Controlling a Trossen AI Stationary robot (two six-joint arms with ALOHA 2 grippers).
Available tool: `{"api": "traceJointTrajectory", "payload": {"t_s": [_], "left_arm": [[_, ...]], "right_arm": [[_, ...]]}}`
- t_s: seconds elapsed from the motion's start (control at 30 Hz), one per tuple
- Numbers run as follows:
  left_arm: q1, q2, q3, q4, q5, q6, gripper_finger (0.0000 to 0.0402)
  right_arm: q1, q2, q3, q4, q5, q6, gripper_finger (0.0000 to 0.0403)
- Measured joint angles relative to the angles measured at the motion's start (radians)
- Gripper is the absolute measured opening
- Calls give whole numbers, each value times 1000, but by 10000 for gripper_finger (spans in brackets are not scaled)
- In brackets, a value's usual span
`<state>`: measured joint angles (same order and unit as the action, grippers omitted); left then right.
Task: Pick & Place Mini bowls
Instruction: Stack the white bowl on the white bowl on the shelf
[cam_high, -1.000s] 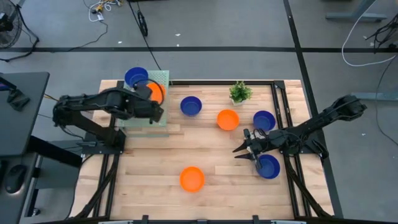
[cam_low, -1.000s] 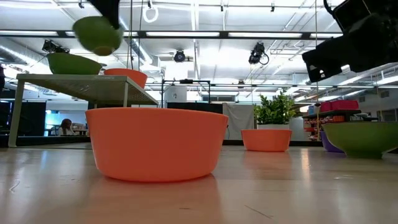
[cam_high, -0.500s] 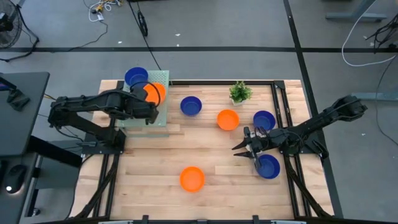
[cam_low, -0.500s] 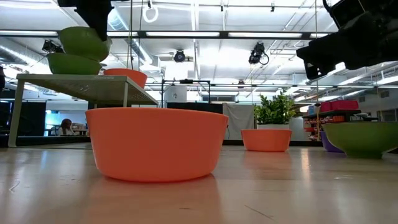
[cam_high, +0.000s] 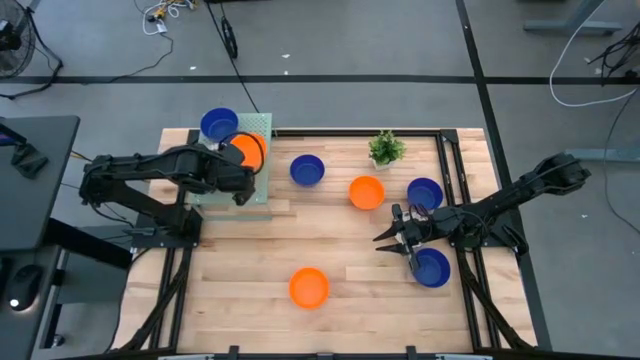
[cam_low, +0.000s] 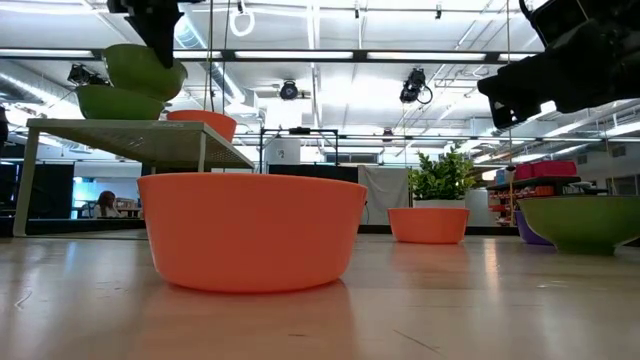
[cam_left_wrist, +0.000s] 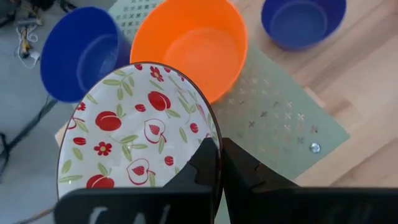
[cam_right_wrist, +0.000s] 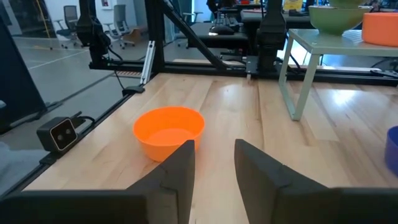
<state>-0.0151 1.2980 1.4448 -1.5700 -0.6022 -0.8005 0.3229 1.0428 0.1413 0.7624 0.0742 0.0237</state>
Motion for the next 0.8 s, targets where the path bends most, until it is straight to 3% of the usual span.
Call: {"api": "traceJointTrajectory", "payload": {"t_s": [0.3, 0.8], "left_arm": [[-9, 11, 0, -1, 50, 82, 10], [-69, 6, 0, 0, 19, 126, 10]], "right_arm": [[0, 0, 0, -9, -1, -2, 114], [0, 0, 0, -9, 0, -13, 114]]}}
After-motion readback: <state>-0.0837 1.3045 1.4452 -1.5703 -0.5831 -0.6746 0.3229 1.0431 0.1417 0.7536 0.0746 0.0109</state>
